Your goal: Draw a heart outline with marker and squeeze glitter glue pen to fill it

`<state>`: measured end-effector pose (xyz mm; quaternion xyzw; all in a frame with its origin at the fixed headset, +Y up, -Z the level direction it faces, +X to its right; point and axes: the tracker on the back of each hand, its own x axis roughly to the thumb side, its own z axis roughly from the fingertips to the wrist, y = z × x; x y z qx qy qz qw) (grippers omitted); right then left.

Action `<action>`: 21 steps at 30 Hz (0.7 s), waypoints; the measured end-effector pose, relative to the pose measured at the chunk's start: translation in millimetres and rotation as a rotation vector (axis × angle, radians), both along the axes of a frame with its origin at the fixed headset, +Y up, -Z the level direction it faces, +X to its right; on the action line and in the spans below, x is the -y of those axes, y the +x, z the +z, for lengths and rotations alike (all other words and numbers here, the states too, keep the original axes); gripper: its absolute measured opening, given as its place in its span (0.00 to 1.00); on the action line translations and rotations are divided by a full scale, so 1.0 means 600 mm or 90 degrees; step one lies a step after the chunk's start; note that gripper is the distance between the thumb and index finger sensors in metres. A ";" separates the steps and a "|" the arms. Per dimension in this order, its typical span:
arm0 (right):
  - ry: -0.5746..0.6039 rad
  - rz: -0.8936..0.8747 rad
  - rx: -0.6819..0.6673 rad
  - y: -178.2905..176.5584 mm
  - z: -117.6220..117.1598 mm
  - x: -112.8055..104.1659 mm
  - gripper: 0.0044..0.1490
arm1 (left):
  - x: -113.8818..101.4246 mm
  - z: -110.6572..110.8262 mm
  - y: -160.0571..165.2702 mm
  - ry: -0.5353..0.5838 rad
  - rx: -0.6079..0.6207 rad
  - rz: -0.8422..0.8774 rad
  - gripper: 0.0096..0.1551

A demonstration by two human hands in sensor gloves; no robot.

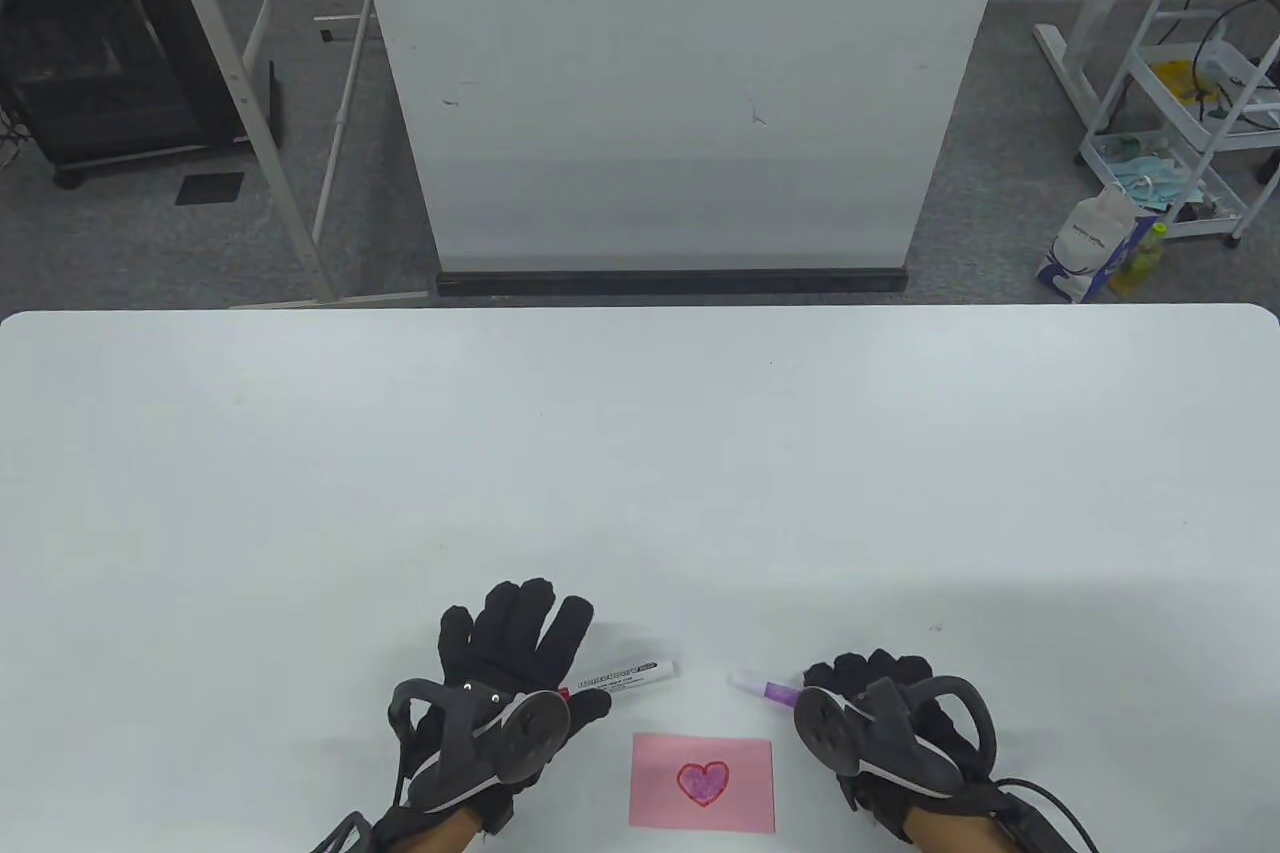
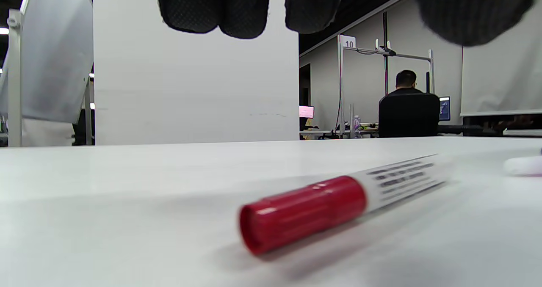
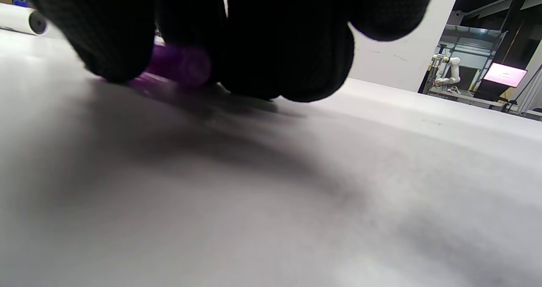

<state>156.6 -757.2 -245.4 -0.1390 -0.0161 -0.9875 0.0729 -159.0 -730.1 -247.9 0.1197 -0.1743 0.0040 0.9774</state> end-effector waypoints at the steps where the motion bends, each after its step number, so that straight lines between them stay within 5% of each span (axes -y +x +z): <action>1: -0.007 -0.002 0.005 0.002 -0.001 0.000 0.36 | 0.000 -0.001 -0.002 0.003 -0.001 -0.008 0.50; 12: 0.061 -0.053 0.085 0.063 -0.009 -0.029 0.54 | -0.025 0.003 -0.036 0.021 -0.037 -0.020 0.53; 21: 0.048 -0.033 0.103 0.064 -0.008 -0.031 0.60 | -0.023 0.009 -0.035 0.023 -0.041 -0.059 0.53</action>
